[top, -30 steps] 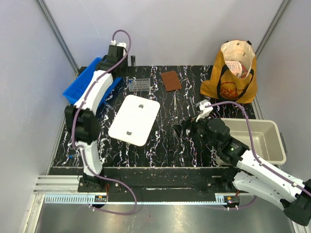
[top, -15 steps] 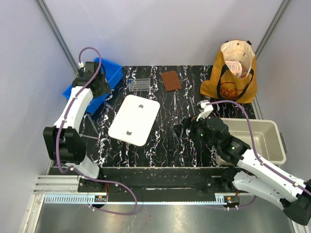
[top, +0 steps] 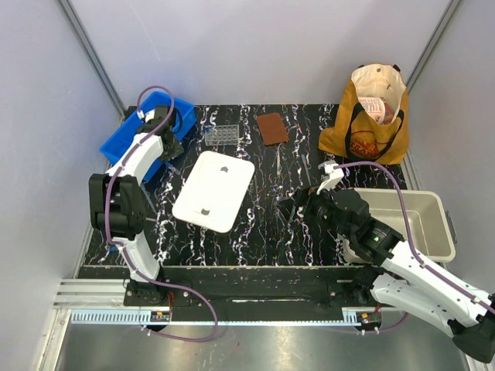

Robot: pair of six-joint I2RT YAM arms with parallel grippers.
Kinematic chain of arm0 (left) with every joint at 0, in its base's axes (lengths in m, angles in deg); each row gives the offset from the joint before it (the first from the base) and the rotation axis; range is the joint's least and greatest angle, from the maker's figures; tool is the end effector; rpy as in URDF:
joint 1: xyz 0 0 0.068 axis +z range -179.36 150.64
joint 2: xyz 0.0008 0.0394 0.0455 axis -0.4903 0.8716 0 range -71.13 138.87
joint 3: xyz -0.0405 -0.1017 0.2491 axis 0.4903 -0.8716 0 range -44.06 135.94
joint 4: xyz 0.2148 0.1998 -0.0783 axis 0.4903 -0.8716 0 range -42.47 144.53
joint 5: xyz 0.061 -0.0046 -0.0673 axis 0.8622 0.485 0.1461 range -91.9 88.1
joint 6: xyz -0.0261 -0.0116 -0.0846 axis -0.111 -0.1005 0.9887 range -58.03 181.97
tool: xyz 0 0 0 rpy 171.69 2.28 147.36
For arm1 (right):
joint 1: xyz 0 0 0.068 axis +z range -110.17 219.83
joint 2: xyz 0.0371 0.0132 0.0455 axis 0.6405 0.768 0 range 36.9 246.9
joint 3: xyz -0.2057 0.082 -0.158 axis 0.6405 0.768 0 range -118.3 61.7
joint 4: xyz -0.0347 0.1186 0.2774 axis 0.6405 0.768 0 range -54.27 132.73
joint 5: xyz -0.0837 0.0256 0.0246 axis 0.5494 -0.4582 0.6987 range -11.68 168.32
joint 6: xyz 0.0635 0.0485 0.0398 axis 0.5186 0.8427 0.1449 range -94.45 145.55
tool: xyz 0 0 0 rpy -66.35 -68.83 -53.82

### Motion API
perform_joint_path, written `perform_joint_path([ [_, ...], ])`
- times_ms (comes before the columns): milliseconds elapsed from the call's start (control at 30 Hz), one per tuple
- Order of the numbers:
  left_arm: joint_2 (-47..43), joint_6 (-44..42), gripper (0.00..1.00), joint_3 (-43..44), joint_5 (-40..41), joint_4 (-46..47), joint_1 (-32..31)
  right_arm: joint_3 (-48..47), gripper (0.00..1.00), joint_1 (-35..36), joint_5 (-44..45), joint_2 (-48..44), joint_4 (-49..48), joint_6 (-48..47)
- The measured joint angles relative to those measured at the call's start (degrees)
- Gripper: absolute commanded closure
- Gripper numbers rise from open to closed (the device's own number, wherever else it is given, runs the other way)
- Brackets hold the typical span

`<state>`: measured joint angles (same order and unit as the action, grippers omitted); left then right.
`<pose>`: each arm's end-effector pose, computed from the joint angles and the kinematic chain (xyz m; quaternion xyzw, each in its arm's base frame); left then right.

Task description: Organize the chemistry lab equipment

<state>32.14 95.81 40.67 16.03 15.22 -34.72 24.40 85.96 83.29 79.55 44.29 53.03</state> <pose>0.4541 -0.0179 0.2079 -0.2753 0.9094 0.0493 0.3079 0.1915 0.1893 0.2878 -0.1011 0.7808 0.3415 0.5134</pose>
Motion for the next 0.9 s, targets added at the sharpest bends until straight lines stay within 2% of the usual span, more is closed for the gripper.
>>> perform_joint_path([
  [400, 8.07, 1.27, 0.64, 2.32, 1.88, 2.62, 0.02, 0.0, 0.0, 0.0, 0.04, -0.13, 0.37, -0.17],
  [900, 10.97, 2.78, 0.68, 1.88, 2.51, 3.93, 0.02, 0.0, 0.0, 0.0, 0.11, -0.11, 0.37, -0.66],
])
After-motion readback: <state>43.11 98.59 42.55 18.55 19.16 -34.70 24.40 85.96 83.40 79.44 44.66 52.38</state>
